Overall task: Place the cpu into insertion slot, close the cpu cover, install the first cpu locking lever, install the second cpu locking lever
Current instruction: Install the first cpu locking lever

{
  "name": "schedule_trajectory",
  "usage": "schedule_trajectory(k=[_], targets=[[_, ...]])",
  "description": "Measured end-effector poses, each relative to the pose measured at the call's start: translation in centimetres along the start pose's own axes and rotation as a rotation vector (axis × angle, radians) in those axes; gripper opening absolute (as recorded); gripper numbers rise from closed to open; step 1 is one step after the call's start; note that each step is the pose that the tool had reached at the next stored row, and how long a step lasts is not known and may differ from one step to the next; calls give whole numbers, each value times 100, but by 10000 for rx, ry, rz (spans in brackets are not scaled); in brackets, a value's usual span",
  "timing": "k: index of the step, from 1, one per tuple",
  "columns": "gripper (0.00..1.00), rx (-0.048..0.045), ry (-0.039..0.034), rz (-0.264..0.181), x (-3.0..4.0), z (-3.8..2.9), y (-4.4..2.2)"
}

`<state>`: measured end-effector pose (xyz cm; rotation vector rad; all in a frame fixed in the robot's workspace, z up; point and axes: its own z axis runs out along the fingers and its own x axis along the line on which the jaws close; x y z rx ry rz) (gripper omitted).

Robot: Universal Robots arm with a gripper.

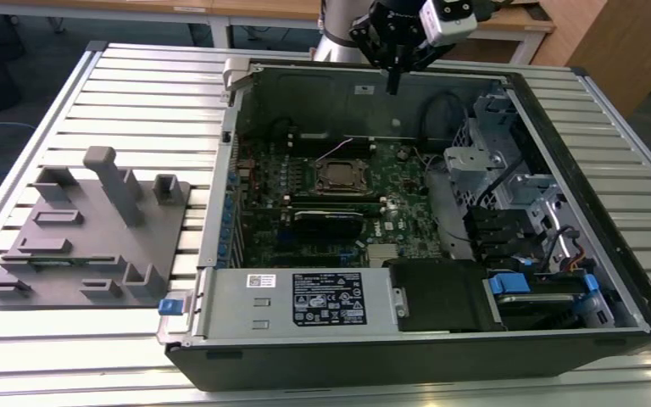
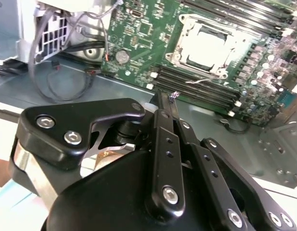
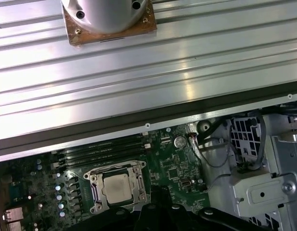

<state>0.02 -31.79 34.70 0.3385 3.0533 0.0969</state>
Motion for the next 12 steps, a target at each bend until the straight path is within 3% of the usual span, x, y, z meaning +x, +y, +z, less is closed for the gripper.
schedule_trajectory(k=[9, 12], targets=[[10, -2, 1, -1, 8, 0, -2], [10, 46, 65, 3, 9, 2, -3]])
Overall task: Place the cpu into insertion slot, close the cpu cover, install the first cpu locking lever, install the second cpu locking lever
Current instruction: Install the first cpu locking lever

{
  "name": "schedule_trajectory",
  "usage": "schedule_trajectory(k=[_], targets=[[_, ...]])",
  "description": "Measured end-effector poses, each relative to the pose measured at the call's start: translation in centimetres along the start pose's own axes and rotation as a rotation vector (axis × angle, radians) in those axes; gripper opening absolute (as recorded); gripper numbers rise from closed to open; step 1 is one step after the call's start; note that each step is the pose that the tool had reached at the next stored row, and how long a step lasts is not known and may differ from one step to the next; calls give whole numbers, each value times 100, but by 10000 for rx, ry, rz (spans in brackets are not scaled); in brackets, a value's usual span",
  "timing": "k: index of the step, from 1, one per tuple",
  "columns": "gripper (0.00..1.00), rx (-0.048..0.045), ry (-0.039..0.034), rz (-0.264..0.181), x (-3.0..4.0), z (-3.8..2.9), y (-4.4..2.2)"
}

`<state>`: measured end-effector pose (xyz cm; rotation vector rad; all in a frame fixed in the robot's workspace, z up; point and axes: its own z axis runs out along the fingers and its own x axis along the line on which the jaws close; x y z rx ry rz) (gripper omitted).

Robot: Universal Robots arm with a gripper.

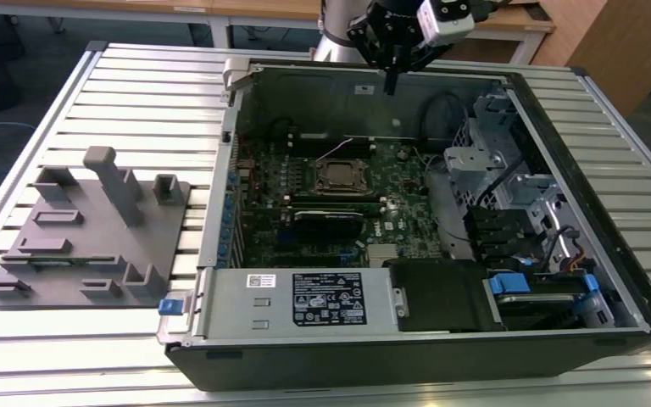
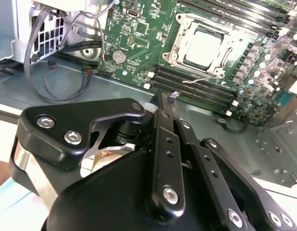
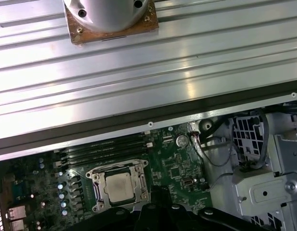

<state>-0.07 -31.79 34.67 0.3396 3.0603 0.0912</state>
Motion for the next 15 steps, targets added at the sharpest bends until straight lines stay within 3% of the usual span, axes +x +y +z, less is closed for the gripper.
schedule_trajectory(k=[3, 5, 8, 10, 15], targets=[[10, 16, 27, -2, -1, 0, 1], [10, 50, 92, 1, -1, 2, 1], [10, 54, 98, 3, -1, 1, 0], [10, 97, 183, 5, -1, 4, 0], [10, 113, 218, 6, 0, 8, 0]])
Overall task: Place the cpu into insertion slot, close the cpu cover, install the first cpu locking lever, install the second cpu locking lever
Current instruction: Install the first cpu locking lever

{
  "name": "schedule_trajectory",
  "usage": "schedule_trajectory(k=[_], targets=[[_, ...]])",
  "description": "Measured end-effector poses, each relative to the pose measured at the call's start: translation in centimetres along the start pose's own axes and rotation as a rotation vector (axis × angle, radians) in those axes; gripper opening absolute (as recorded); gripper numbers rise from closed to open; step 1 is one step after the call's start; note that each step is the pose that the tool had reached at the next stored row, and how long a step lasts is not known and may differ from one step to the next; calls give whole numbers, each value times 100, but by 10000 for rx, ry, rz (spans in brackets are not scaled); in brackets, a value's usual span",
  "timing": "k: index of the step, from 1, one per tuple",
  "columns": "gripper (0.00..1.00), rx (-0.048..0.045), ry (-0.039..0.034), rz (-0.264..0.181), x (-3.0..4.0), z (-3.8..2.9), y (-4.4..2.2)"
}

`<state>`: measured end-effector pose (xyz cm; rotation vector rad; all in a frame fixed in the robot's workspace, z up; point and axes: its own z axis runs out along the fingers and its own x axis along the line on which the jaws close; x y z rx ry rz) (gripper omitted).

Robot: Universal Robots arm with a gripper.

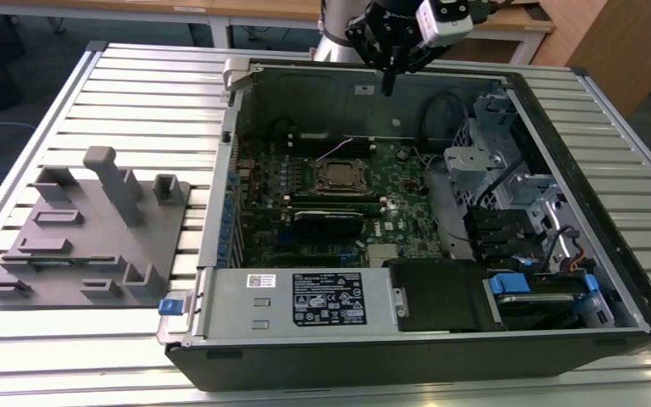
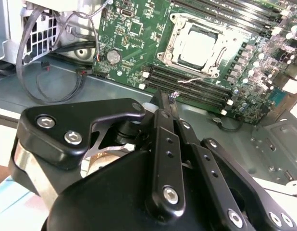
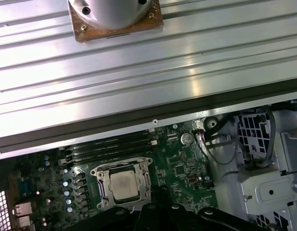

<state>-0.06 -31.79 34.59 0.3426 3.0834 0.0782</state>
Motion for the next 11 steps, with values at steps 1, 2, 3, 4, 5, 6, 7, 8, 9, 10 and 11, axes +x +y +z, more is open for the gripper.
schedule_trajectory(k=[1, 2, 3, 4, 5, 6, 7, 8, 9, 10, 11], targets=[[10, 5, 12, 0, 0, 0, 0], [10, 128, 274, 11, 0, 9, -1], [10, 137, 291, 11, 0, 10, -1], [10, 144, 309, 12, 0, 11, -1], [10, 155, 329, 13, 0, 11, -1], [10, 163, 347, 13, 0, 12, -1], [10, 171, 365, 14, 0, 13, -1], [10, 179, 383, 15, 0, 13, -1], [10, 188, 401, 15, 0, 14, -1], [10, 197, 419, 16, 1, 14, -1], [10, 206, 438, 17, 1, 15, -1]])
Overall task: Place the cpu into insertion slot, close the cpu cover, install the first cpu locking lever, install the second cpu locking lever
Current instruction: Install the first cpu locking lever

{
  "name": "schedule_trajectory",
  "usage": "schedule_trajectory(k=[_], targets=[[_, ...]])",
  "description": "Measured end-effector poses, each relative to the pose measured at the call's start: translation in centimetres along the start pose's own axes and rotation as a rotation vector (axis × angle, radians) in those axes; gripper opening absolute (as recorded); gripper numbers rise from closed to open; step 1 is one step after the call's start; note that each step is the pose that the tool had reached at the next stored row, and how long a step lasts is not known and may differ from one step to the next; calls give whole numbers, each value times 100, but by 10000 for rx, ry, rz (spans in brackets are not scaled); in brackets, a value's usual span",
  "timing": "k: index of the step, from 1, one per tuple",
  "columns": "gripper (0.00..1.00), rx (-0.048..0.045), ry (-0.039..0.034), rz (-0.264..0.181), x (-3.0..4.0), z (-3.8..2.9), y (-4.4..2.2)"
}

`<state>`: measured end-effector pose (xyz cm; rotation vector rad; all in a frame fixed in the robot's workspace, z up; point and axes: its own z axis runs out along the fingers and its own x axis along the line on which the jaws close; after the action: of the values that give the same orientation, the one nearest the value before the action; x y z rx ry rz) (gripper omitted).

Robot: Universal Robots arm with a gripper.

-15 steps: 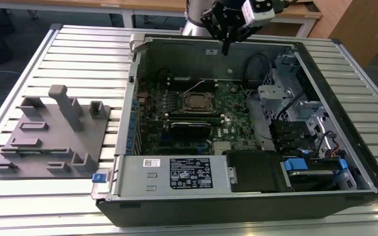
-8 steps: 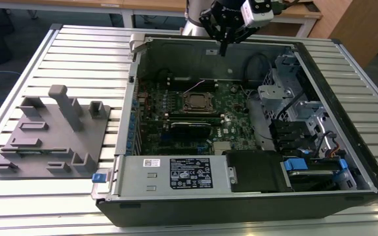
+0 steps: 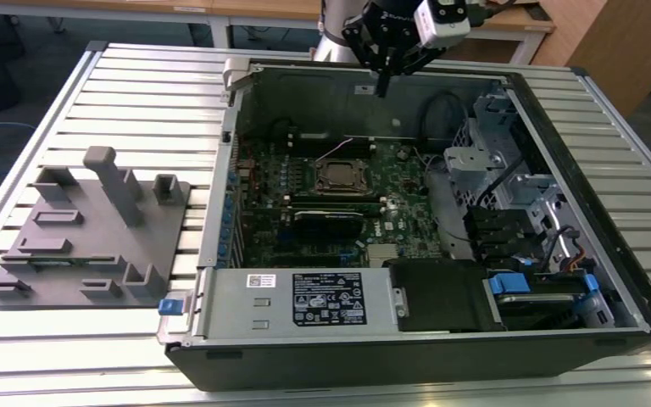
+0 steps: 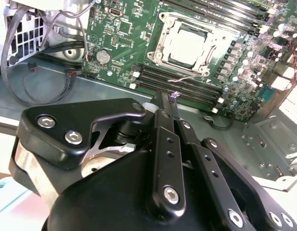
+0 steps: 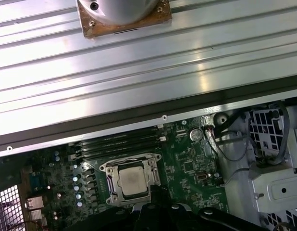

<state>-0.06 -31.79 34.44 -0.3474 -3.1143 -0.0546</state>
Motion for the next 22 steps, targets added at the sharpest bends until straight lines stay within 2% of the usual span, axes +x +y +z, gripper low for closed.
schedule_trajectory(k=[20, 22], targets=[[10, 172, 365, 14, 0, 12, 0], [10, 176, 368, -47, 0, 12, -1]])
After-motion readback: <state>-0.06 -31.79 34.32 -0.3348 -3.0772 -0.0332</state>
